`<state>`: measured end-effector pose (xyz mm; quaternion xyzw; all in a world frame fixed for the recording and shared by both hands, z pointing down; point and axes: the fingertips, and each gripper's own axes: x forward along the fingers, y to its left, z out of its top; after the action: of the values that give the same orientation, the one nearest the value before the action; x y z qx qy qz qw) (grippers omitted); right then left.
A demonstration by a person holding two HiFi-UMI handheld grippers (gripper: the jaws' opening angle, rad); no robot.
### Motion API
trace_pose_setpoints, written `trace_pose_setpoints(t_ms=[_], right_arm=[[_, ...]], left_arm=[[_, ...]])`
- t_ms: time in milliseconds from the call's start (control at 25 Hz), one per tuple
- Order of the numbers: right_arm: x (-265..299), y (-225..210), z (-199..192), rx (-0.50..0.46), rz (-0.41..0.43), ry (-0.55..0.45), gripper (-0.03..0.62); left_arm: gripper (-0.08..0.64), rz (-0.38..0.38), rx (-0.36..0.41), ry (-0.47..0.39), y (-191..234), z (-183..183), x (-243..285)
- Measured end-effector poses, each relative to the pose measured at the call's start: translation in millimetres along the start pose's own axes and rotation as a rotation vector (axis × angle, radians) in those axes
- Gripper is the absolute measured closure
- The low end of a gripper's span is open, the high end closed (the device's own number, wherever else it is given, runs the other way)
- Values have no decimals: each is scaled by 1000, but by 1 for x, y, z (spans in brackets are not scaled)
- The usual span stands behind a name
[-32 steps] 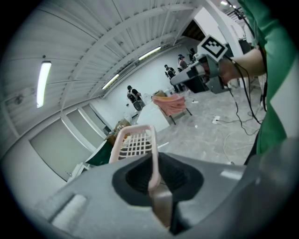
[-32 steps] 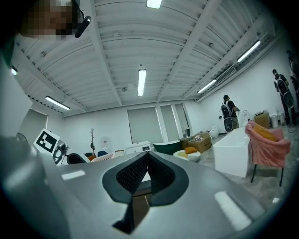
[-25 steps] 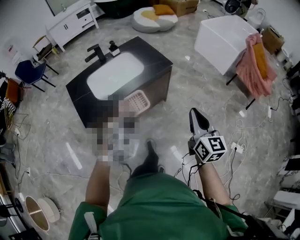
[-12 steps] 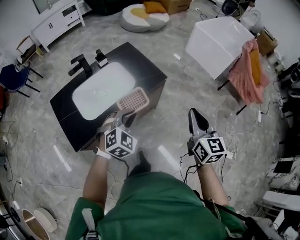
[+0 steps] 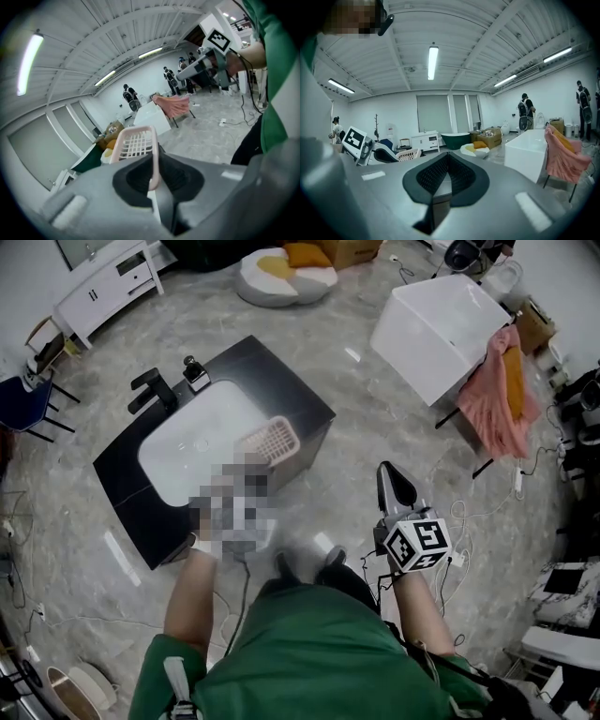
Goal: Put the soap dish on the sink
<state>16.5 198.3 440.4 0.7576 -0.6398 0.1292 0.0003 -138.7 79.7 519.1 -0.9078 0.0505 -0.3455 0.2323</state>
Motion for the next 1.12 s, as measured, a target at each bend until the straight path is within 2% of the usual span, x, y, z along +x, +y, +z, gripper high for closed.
trace_pose_setpoints(t_ms=[240,480,760,1120], right_arm=[[62,-40,4,22,74,4,591],[127,-70,40,10,218,-10,591],[185,-134,75,23,354,13,591],[239,-178,86,56,438,32,591]], left_arm=[[520,29,-18,28,28,14,47],[520,54,-29,78,51,47,88],[520,114,-82,177,81,89,140],[520,175,-121,257,125,97,178]])
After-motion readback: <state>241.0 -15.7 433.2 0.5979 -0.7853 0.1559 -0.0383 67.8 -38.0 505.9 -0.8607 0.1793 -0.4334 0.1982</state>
